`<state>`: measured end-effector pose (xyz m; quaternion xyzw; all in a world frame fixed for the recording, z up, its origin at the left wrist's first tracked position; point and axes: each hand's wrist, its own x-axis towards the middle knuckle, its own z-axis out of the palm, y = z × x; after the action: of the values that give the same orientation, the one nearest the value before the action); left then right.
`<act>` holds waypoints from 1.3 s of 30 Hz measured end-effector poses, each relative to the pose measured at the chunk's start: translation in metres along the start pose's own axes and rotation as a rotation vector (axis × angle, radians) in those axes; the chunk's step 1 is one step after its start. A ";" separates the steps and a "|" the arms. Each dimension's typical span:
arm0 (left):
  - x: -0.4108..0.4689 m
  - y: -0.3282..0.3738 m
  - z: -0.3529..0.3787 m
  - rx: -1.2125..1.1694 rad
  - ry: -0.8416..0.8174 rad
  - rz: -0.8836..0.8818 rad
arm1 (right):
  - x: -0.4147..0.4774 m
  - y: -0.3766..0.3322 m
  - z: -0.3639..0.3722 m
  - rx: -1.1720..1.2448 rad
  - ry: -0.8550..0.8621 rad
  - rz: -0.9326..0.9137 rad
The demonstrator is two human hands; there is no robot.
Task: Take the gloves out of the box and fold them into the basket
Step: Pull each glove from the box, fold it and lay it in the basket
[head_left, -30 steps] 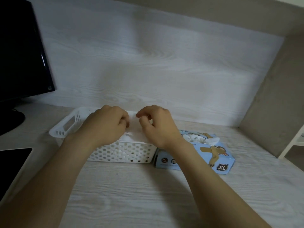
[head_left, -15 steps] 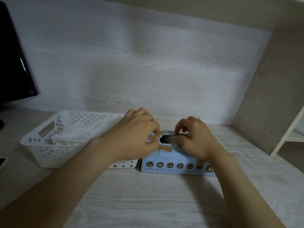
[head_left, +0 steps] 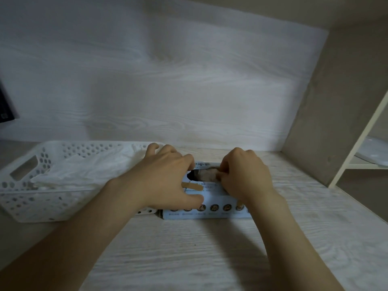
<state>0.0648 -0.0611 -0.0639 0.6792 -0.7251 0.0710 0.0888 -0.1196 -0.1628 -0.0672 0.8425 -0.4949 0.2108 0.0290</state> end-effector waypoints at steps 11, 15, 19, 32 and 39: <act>-0.003 0.003 -0.003 -0.067 0.078 0.002 | 0.000 -0.021 0.014 0.360 -0.099 -0.388; -0.003 0.003 -0.004 -0.080 0.102 -0.005 | 0.000 -0.024 0.010 0.537 0.115 -0.415; -0.004 0.002 -0.005 -0.076 0.083 -0.025 | 0.004 -0.016 0.010 0.543 0.189 -0.345; -0.007 0.004 -0.009 -0.061 0.027 -0.043 | 0.001 -0.017 -0.003 0.821 0.598 -0.118; -0.010 0.003 -0.006 -0.181 0.108 -0.004 | -0.002 -0.013 -0.013 1.145 0.002 -0.175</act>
<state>0.0628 -0.0501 -0.0606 0.6649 -0.7214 0.0418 0.1890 -0.1134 -0.1511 -0.0535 0.7615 -0.2302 0.4426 -0.4137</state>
